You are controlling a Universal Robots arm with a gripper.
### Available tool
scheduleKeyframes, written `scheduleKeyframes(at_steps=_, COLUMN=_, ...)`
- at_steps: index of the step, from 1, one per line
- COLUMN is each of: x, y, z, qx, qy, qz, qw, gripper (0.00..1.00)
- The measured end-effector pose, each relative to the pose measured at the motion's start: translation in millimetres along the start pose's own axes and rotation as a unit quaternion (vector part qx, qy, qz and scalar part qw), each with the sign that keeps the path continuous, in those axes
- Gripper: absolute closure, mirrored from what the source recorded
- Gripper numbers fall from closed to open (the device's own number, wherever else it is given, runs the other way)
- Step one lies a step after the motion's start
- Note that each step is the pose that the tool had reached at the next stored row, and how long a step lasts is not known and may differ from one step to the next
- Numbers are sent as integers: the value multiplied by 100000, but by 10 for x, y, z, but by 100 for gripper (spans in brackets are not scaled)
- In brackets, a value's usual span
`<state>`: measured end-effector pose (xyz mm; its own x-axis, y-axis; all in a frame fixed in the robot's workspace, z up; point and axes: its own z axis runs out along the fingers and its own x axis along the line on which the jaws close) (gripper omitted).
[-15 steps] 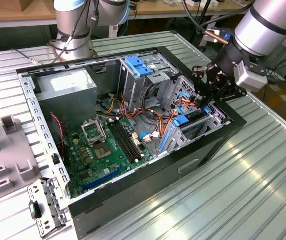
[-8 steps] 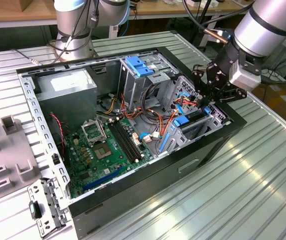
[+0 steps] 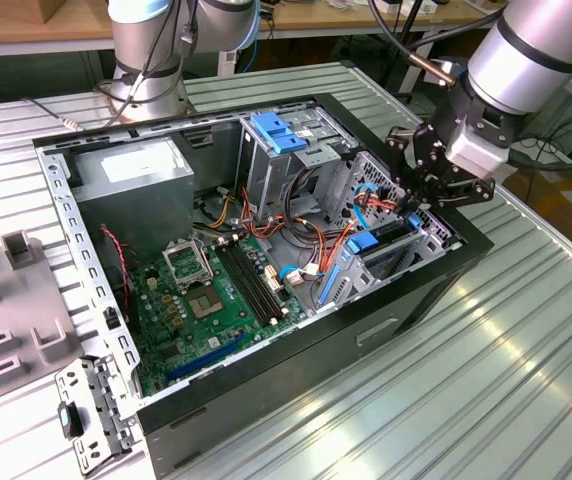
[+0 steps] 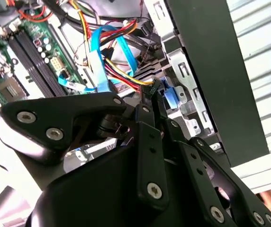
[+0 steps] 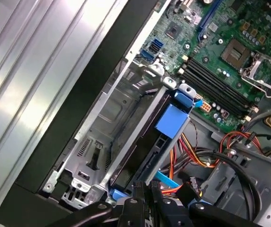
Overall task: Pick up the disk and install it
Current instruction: 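Insert the first disk wire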
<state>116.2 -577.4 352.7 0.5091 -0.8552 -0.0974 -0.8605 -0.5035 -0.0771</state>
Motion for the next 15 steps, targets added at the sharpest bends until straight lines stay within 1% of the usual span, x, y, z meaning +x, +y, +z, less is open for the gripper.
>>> scheduleKeyframes(at_steps=2, x=0, y=0, z=2, qx=183, qy=143, qz=1868, qw=99982, gripper=83)
scheduleKeyframes(at_steps=4, x=0, y=0, z=3, qx=359, qy=286, qz=3686, qw=99931, gripper=83)
scheduleKeyframes(at_steps=6, x=1, y=1, z=7, qx=685, qy=543, qz=6982, qw=99752, gripper=83)
scheduleKeyframes(at_steps=8, x=1, y=1, z=8, qx=841, qy=664, qz=8573, qw=99626, gripper=83)
scheduleKeyframes(at_steps=10, x=1, y=1, z=10, qx=1034, qy=816, qz=10527, qw=99436, gripper=83)
scheduleKeyframes(at_steps=11, x=1, y=1, z=11, qx=1159, qy=918, qz=11828, qw=99287, gripper=83)
scheduleKeyframes(at_steps=13, x=1, y=1, z=13, qx=1437, qy=1142, qz=14680, qw=98900, gripper=83)
scheduleKeyframes(at_steps=14, x=1, y=2, z=13, qx=1476, qy=1177, qz=15106, qw=98834, gripper=83)
scheduleKeyframes(at_steps=15, x=1, y=2, z=13, qx=1482, qy=1178, qz=15123, qw=98832, gripper=83)
